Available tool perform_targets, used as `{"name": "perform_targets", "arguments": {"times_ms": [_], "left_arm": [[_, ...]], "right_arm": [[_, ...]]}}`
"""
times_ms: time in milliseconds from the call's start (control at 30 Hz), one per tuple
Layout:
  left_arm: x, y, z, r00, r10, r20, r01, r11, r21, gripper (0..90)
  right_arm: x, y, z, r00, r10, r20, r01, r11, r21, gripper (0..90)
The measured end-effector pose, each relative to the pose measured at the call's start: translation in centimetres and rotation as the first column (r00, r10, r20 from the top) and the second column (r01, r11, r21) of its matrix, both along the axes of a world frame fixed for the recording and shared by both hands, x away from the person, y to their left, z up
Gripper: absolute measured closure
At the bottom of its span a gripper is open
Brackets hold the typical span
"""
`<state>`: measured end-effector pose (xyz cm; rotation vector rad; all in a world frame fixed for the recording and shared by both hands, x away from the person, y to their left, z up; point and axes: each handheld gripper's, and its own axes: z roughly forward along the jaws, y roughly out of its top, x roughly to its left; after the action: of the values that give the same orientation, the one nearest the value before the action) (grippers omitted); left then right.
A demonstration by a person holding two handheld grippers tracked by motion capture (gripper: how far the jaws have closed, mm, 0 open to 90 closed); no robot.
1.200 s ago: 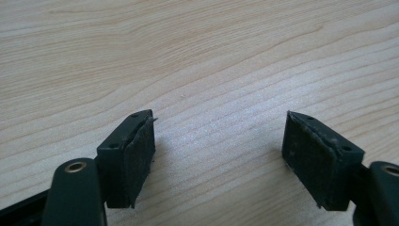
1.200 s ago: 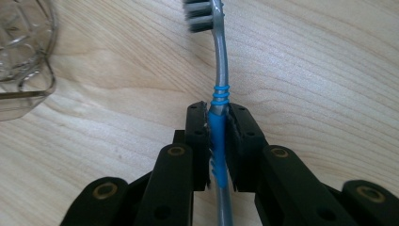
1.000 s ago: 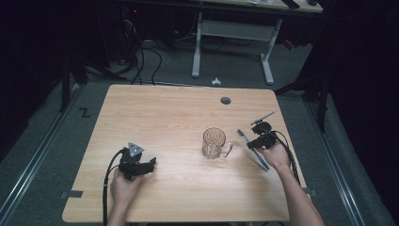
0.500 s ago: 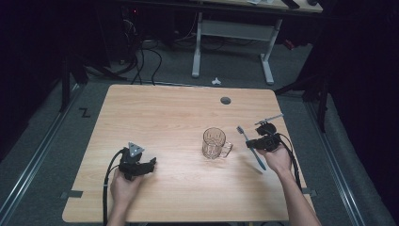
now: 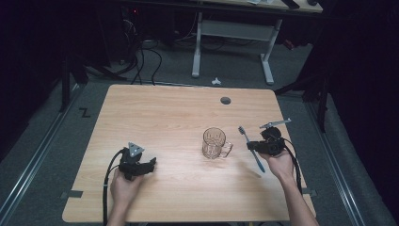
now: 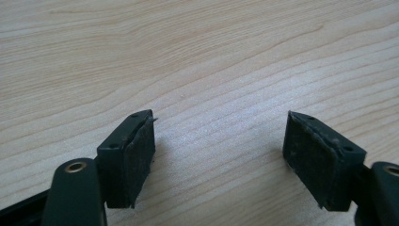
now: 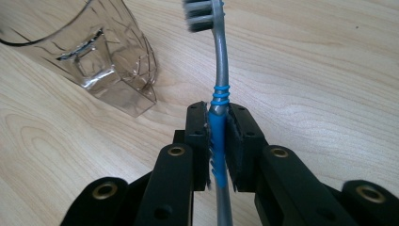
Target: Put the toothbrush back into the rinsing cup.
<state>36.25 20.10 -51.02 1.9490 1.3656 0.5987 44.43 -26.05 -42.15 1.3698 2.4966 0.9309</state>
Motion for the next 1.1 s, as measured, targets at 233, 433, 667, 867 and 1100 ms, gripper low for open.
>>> {"name": "perform_targets", "arguments": {"times_ms": [233, 433, 667, 867, 1100], "left_arm": [[0.0, 0.0, 0.0, 1.0, 0.0, 0.0, 0.0, 1.0, 0.0, 26.2], [0.0, 0.0, 0.0, 1.0, 0.0, 0.001, 0.0, 1.0, -0.001, 26.2], [0.0, 0.0, 0.0, 1.0, -0.001, 0.0, 0.001, 1.0, 0.001, 26.1], [0.0, 0.0, 0.0, 1.0, -0.001, 0.0, 0.001, 1.0, 0.001, 26.1], [0.0, 0.0, 0.0, 1.0, -0.001, 0.0, 0.001, 1.0, 0.002, 26.1]], "right_arm": [[-1.2, 0.2, 0.9, 0.9974, 0.026, 0.067, -0.028, 0.999, 0.034, 80.3], [-1.8, 0.4, 1.5, 0.9942, 0.037, 0.102, -0.044, 0.9964, 0.072, 80.3], [-2.4, 0.8, 2.0, 0.9879, 0.045, 0.148, -0.06, 0.9931, 0.101, 80.3], [-2.9, 0.7, 2.6, 0.9815, 0.048, 0.185, -0.075, 0.987, 0.142, 80.3], [-3.2, 0.7, 3.0, 0.9759, 0.052, 0.212, -0.094, 0.9763, 0.195, 80.4]]}}
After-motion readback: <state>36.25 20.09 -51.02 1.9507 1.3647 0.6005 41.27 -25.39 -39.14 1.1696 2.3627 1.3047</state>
